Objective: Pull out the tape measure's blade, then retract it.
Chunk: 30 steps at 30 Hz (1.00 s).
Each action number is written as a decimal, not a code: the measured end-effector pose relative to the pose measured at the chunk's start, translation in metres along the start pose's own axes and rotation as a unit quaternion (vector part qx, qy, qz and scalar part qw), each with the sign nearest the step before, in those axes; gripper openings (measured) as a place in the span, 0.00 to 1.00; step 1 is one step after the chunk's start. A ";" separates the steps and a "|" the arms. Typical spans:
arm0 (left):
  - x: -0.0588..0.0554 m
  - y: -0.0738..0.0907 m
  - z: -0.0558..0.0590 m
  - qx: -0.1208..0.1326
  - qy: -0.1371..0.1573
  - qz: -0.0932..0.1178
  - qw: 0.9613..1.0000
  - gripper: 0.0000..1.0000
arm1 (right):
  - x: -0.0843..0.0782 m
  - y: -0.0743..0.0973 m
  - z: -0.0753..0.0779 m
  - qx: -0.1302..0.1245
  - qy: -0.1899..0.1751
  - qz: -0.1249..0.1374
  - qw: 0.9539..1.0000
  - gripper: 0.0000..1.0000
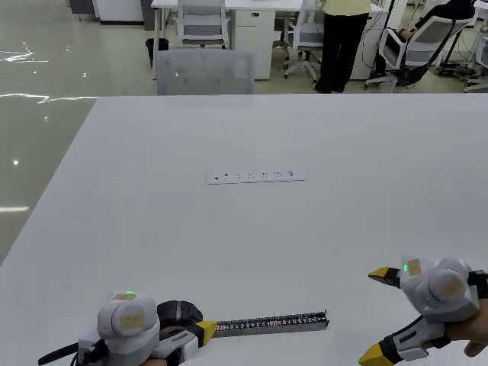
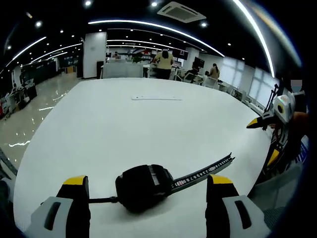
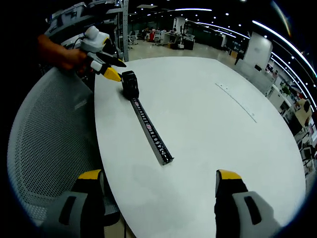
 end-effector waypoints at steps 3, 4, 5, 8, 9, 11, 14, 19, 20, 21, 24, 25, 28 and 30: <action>0.000 -0.006 -0.001 0.003 0.000 0.008 1.000 0.97 | 0.005 -0.007 -0.001 0.010 0.020 -0.018 1.000 0.89; 0.001 -0.007 -0.001 0.004 -0.005 0.019 1.000 1.00 | 0.008 -0.009 -0.001 0.013 0.025 -0.020 0.999 0.89; 0.000 -0.009 0.000 0.005 -0.013 0.024 1.000 1.00 | 0.010 -0.013 -0.001 0.019 0.034 -0.026 0.999 0.88; -0.003 -0.012 0.000 0.005 -0.023 0.018 1.000 1.00 | 0.017 -0.021 0.000 0.028 0.062 -0.038 0.997 0.86; -0.002 -0.011 -0.002 0.007 -0.024 0.020 0.999 1.00 | 0.019 -0.023 0.000 0.031 0.071 -0.042 0.996 0.85; -0.004 -0.011 -0.008 0.014 -0.012 0.016 1.000 1.00 | 0.019 -0.028 0.002 0.040 0.096 -0.063 0.993 0.84; -0.006 -0.010 -0.009 0.016 -0.011 0.015 1.000 1.00 | 0.021 -0.035 0.002 0.047 0.107 -0.079 0.990 0.83; -0.001 -0.011 -0.005 0.013 -0.022 0.027 0.999 1.00 | 0.019 -0.047 0.005 0.061 0.115 -0.097 0.987 0.77; 0.000 -0.011 -0.003 0.011 -0.027 0.032 0.999 1.00 | 0.019 -0.050 0.006 0.064 0.116 -0.098 0.986 0.75; 0.001 -0.012 -0.003 0.011 -0.030 0.034 0.999 1.00 | 0.018 -0.052 0.006 0.065 0.118 -0.100 0.986 0.72; 0.000 -0.013 -0.001 0.005 -0.031 0.031 0.999 1.00 | 0.015 -0.060 0.010 0.069 0.122 -0.107 0.984 0.66; -0.002 -0.014 -0.001 0.003 -0.033 0.027 0.999 1.00 | 0.013 -0.063 0.013 0.069 0.119 -0.114 0.984 0.64; -0.001 -0.013 -0.002 0.005 -0.033 0.030 0.999 1.00 | 0.007 -0.070 0.017 0.068 0.114 -0.126 0.983 0.58; -0.002 -0.015 -0.003 0.004 -0.030 0.033 0.999 1.00 | 0.006 -0.075 0.018 0.070 0.114 -0.129 0.983 0.57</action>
Point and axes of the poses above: the centre of the closed fingertips' face, and the gripper's own axes: y roughly backward along the fingers, z roughly to its right, x roughly out of its top, the point moved 3 cm from there along y, roughly backward along the fingers, and after that the axes turned 15 degrees about -y, right-handed, at the moved point
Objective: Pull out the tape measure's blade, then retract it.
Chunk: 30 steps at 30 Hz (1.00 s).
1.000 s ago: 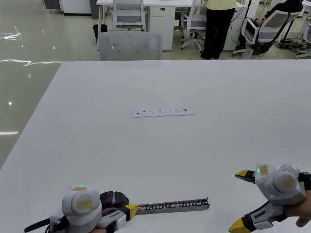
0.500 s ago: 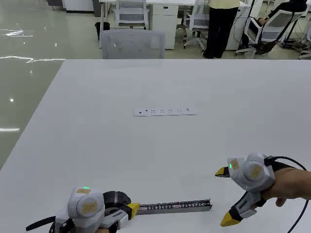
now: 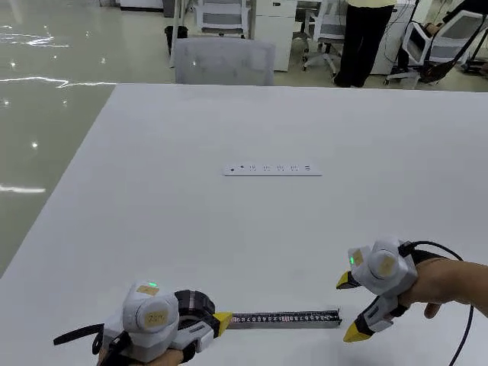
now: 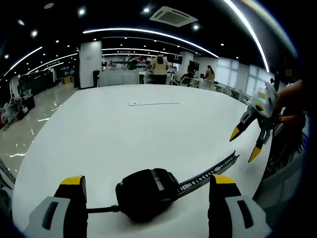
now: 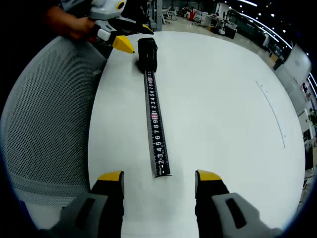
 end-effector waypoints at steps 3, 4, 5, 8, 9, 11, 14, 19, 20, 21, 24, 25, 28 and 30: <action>-0.001 -0.002 0.000 -0.005 0.007 0.000 1.000 0.99 | 0.000 -0.006 0.002 -0.001 0.006 -0.003 1.000 0.53; -0.001 -0.002 0.000 -0.005 0.010 0.001 1.000 0.99 | -0.001 -0.008 0.002 -0.001 0.007 -0.005 1.000 0.51; -0.002 -0.002 0.000 -0.006 0.015 0.001 1.000 0.98 | -0.002 -0.011 0.002 0.002 0.009 -0.006 1.000 0.48; -0.004 -0.002 0.000 -0.007 0.019 -0.002 1.000 0.97 | -0.006 -0.017 0.002 0.005 0.008 -0.010 1.000 0.40; -0.004 -0.002 -0.001 -0.006 0.021 -0.001 1.000 0.97 | -0.007 -0.018 0.002 0.004 0.010 -0.013 1.000 0.36; -0.004 -0.002 -0.002 -0.003 0.024 -0.003 1.000 0.97 | -0.007 -0.019 0.003 0.002 0.010 -0.014 1.000 0.32; -0.006 -0.002 -0.001 -0.004 0.026 -0.007 1.000 0.97 | -0.009 -0.021 0.004 0.005 0.005 -0.013 1.000 0.27; -0.006 -0.002 0.001 -0.007 0.026 -0.010 1.000 0.95 | -0.012 -0.024 0.007 0.000 0.005 -0.016 1.000 0.15; -0.006 -0.002 0.001 -0.007 0.027 -0.010 1.000 0.95 | -0.011 -0.025 0.006 0.003 0.015 -0.016 1.000 0.15; -0.006 -0.003 0.001 -0.007 0.028 -0.010 1.000 0.95 | -0.012 -0.025 0.006 0.001 0.014 -0.020 1.000 0.15; -0.007 -0.002 0.001 -0.006 0.031 -0.012 0.999 0.95 | -0.011 -0.024 0.006 0.003 0.011 -0.023 1.000 0.15; -0.008 -0.003 0.001 -0.004 0.032 -0.013 0.999 0.95 | -0.011 -0.024 0.006 0.004 0.011 -0.025 1.000 0.15; -0.011 -0.003 0.000 -0.001 0.045 -0.021 0.999 0.93 | -0.010 -0.024 0.006 0.005 0.008 -0.029 1.000 0.15; -0.013 -0.004 -0.001 0.004 0.079 -0.027 0.997 0.89 | -0.010 -0.025 0.005 0.004 0.012 -0.033 0.999 0.14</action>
Point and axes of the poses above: the centre of the closed fingertips' face, and the gripper's own axes: y roughly backward along the fingers, z roughly to its right, x roughly out of its top, the point moved 3 cm from there along y, roughly backward along the fingers, and after that the axes turned 15 degrees about -y, right-handed, at the moved point
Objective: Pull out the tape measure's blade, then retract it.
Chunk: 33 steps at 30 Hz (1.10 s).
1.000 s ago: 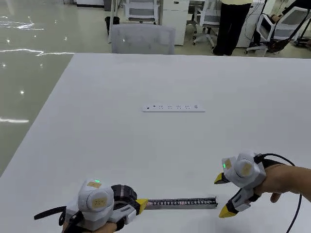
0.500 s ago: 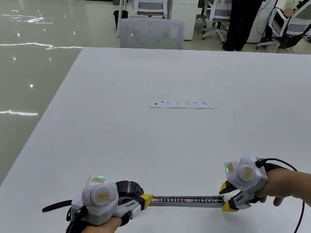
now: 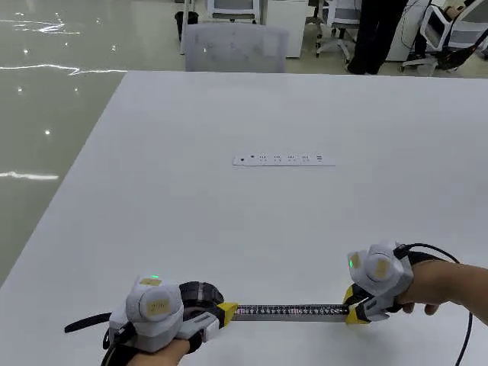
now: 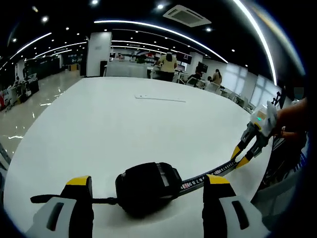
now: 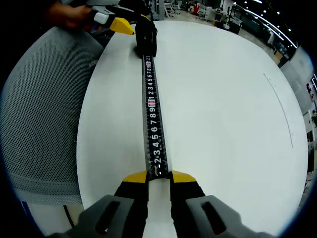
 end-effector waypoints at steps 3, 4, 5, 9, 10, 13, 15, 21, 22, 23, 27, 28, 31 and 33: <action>0.000 -0.004 -0.008 0.022 0.003 -0.003 1.000 0.89 | 0.002 -0.001 -0.003 -0.008 0.002 -0.010 1.000 0.14; -0.001 -0.005 -0.009 0.028 0.005 -0.004 1.000 0.88 | 0.001 -0.002 -0.002 -0.010 0.009 -0.015 1.000 0.14; -0.001 -0.005 -0.010 0.034 0.010 -0.005 0.999 0.87 | 0.002 -0.002 -0.001 -0.008 0.005 -0.019 1.000 0.14; -0.001 -0.010 -0.005 0.032 0.004 -0.006 0.999 0.85 | 0.003 -0.002 0.000 -0.008 -0.005 -0.028 1.000 0.14; -0.001 -0.011 -0.002 0.030 -0.002 -0.009 1.000 0.84 | 0.002 -0.002 0.000 -0.012 -0.016 -0.029 0.999 0.14; -0.002 -0.014 0.005 0.024 -0.006 -0.009 1.000 0.80 | 0.002 -0.001 0.001 -0.010 -0.026 -0.026 0.999 0.14; -0.002 -0.016 0.011 0.019 -0.013 -0.010 1.000 0.76 | 0.002 -0.001 0.001 -0.012 -0.036 -0.019 0.999 0.14; -0.007 -0.021 0.007 0.030 -0.006 -0.028 0.999 0.66 | 0.002 -0.002 0.001 -0.018 -0.047 -0.017 0.999 0.13; -0.008 -0.022 0.004 0.033 -0.002 -0.028 0.999 0.63 | 0.002 -0.002 0.001 -0.019 -0.048 -0.018 0.998 0.13; -0.009 -0.022 0.003 0.034 -0.002 -0.029 0.999 0.61 | 0.002 -0.002 0.001 -0.019 -0.049 -0.019 0.998 0.13; -0.013 -0.025 0.007 0.033 -0.018 -0.035 0.999 0.62 | 0.002 -0.002 0.002 -0.020 -0.055 -0.020 0.998 0.13; -0.013 -0.025 0.006 0.034 -0.016 -0.035 0.999 0.62 | 0.002 -0.002 0.002 -0.020 -0.056 -0.020 0.998 0.13; -0.012 -0.025 0.004 0.031 -0.012 -0.038 0.999 0.61 | 0.002 -0.003 0.002 -0.021 -0.058 -0.020 0.998 0.13; -0.012 -0.024 0.005 0.032 -0.016 -0.040 0.999 0.61 | 0.002 -0.002 0.002 -0.020 -0.059 -0.019 0.998 0.13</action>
Point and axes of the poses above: the centre of the closed fingertips' face, and the gripper's own axes: y roughly backward along the fingers, z roughly to its right, x roughly out of its top, the point moved 3 cm from there along y, roughly backward along the fingers, and after that the axes turned 15 degrees about -y, right-handed, at the moved point
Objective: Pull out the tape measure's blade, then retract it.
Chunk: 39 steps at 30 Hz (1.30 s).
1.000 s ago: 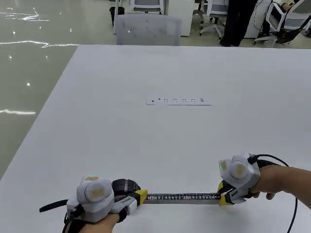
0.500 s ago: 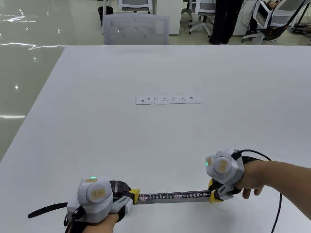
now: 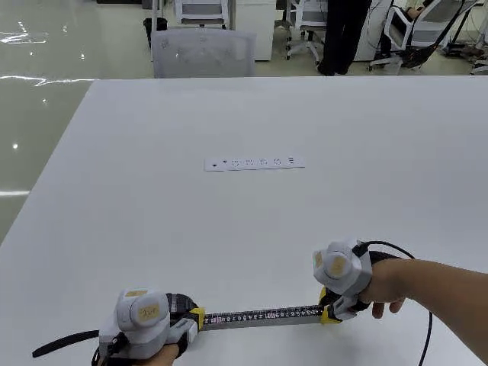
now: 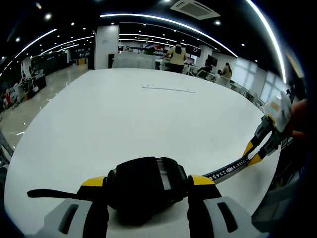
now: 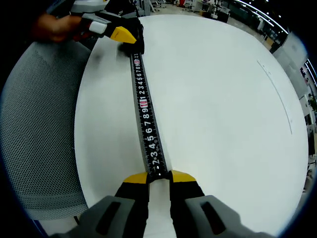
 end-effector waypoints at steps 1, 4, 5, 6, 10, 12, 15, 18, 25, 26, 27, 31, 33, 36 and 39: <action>0.000 0.000 0.000 0.002 -0.004 0.000 1.000 0.61 | 0.000 0.000 0.000 0.000 -0.002 0.001 1.000 0.13; 0.000 -0.001 -0.001 -0.001 -0.009 -0.011 1.000 0.60 | 0.000 0.000 -0.001 -0.001 0.001 0.003 1.000 0.14; 0.000 -0.001 -0.001 -0.002 -0.009 -0.013 1.000 0.60 | 0.000 0.000 -0.001 -0.001 0.001 0.004 1.000 0.14; 0.000 -0.001 -0.001 -0.002 -0.009 -0.014 1.000 0.59 | 0.000 0.000 -0.001 0.000 0.000 0.005 1.000 0.14; 0.000 0.001 -0.002 -0.005 -0.008 -0.014 1.000 0.59 | 0.000 0.000 -0.002 -0.001 -0.002 0.008 1.000 0.14; 0.000 0.001 -0.002 -0.007 -0.008 -0.013 1.000 0.59 | 0.000 0.000 -0.002 -0.003 -0.003 0.007 1.000 0.14; 0.000 0.001 -0.001 -0.008 -0.008 -0.011 1.000 0.59 | 0.000 0.000 -0.002 0.000 -0.008 0.011 1.000 0.14; 0.001 0.001 -0.001 -0.011 -0.008 -0.010 1.000 0.59 | -0.001 0.000 0.000 0.007 -0.007 0.020 1.000 0.14; 0.001 0.002 0.000 -0.017 -0.005 -0.011 1.000 0.58 | 0.001 0.001 -0.003 0.014 -0.012 0.039 0.999 0.14; 0.001 0.002 0.000 -0.018 -0.004 -0.011 1.000 0.58 | 0.002 0.001 -0.003 0.014 -0.013 0.041 0.999 0.14; 0.001 0.002 0.000 -0.018 -0.003 -0.012 1.000 0.58 | 0.002 0.000 -0.003 0.014 -0.014 0.043 0.999 0.14; 0.001 0.002 0.001 -0.020 -0.003 -0.012 1.000 0.58 | 0.004 0.000 -0.003 0.015 -0.021 0.043 0.999 0.14; 0.000 0.002 0.001 -0.020 -0.004 -0.012 1.000 0.58 | 0.004 -0.001 -0.003 0.016 -0.022 0.043 0.999 0.14; 0.000 0.002 0.001 -0.021 -0.001 -0.012 1.000 0.58 | 0.005 -0.001 -0.003 0.016 -0.026 0.045 0.998 0.14; 0.000 0.002 0.001 -0.021 -0.005 -0.012 1.000 0.58 | 0.006 -0.002 -0.003 0.018 -0.040 0.049 0.998 0.14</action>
Point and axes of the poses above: the centre of the closed fingertips' face, and the gripper's own axes: y roughly backward along the fingers, z roughly to its right, x roughly out of its top, the point moved 3 cm from there along y, roughly backward along the fingers, and after that the axes turned 15 degrees about -y, right-handed, at the moved point
